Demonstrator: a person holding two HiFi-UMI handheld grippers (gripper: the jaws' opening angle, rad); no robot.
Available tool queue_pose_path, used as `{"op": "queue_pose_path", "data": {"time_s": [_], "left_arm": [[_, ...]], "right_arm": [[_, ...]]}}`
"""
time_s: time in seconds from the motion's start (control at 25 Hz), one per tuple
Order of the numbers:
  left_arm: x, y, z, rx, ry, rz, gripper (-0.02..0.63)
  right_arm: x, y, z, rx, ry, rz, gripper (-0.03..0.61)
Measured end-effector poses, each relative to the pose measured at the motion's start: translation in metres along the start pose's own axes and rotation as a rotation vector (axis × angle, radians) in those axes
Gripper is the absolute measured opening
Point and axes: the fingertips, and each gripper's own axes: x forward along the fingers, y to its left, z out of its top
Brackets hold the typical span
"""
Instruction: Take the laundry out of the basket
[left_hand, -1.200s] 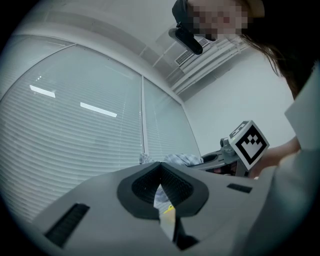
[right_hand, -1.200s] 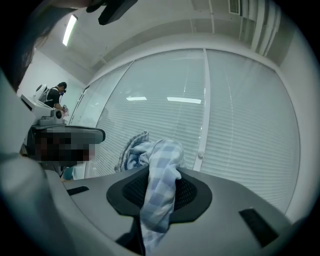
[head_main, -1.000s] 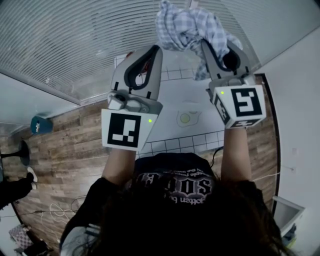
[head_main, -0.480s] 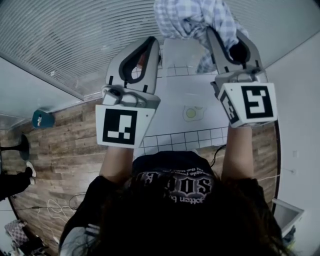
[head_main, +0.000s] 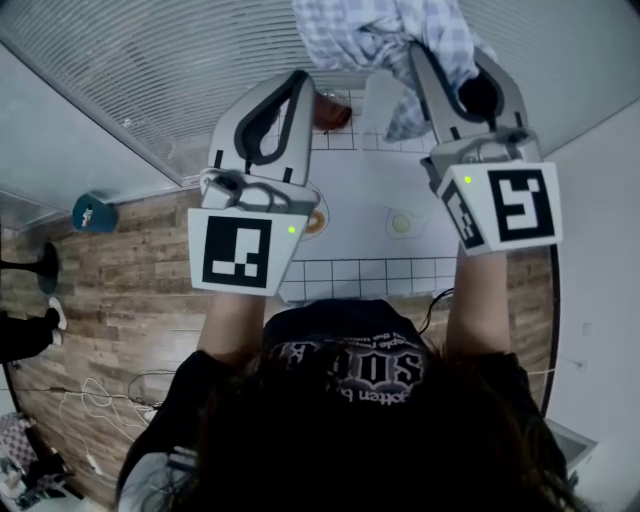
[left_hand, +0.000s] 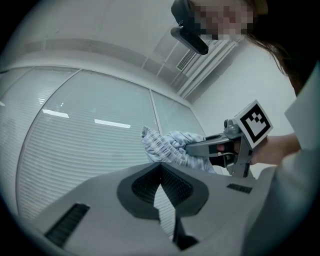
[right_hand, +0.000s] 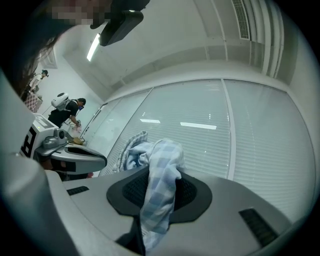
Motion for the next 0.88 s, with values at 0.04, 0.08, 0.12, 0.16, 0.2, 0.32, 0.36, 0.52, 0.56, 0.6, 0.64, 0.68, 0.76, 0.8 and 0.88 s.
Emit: {"op": "queue_pose_path", "data": {"time_s": [0.04, 0.08, 0.12, 0.16, 0.2, 0.32, 0.36, 0.52, 0.56, 0.6, 0.64, 0.68, 0.76, 0.8, 0.88], "left_arm": [[-0.005, 0.004, 0.001, 0.005, 0.0, 0.01, 0.002], [-0.01, 0.008, 0.003, 0.009, 0.0, 0.02, 0.002], [-0.016, 0.012, 0.005, 0.013, 0.0, 0.03, 0.002], [-0.021, 0.017, 0.008, 0.015, -0.001, 0.04, 0.001], [-0.025, 0.021, 0.01, 0.019, -0.002, 0.05, 0.002], [-0.041, 0.03, 0.016, 0.035, -0.001, 0.075, 0.002], [-0.046, 0.033, 0.017, 0.039, 0.003, 0.084, 0.002], [-0.069, 0.048, 0.014, 0.047, 0.024, 0.14, 0.002], [-0.074, 0.052, 0.013, 0.05, 0.028, 0.155, 0.001], [-0.08, 0.056, 0.013, 0.053, 0.03, 0.169, 0.002], [-0.084, 0.06, 0.014, 0.056, 0.032, 0.181, 0.001], [-0.088, 0.062, 0.014, 0.057, 0.032, 0.191, 0.002], [-0.096, 0.067, 0.015, 0.061, 0.037, 0.208, 0.002], [-0.1, 0.069, 0.014, 0.063, 0.041, 0.216, 0.002], [-0.106, 0.072, 0.012, 0.069, 0.05, 0.231, 0.002]], "right_arm": [[0.002, 0.006, 0.004, 0.001, -0.009, 0.009, 0.103], [0.003, 0.012, 0.007, 0.003, -0.017, 0.019, 0.103], [0.005, 0.019, 0.01, 0.004, -0.023, 0.029, 0.103], [0.007, 0.025, 0.014, 0.006, -0.028, 0.039, 0.103], [0.01, 0.032, 0.016, 0.007, -0.031, 0.051, 0.103], [0.015, 0.051, 0.022, 0.016, -0.041, 0.085, 0.103], [0.017, 0.057, 0.024, 0.023, -0.046, 0.096, 0.103], [0.024, 0.083, 0.028, 0.042, -0.069, 0.145, 0.103], [0.026, 0.09, 0.028, 0.046, -0.074, 0.158, 0.103], [0.028, 0.096, 0.029, 0.051, -0.079, 0.171, 0.103], [0.03, 0.101, 0.03, 0.054, -0.082, 0.181, 0.103], [0.032, 0.106, 0.03, 0.057, -0.084, 0.191, 0.103], [0.034, 0.116, 0.03, 0.059, -0.085, 0.209, 0.103], [0.035, 0.121, 0.03, 0.061, -0.086, 0.217, 0.103], [0.037, 0.129, 0.027, 0.071, -0.086, 0.232, 0.103]]}}
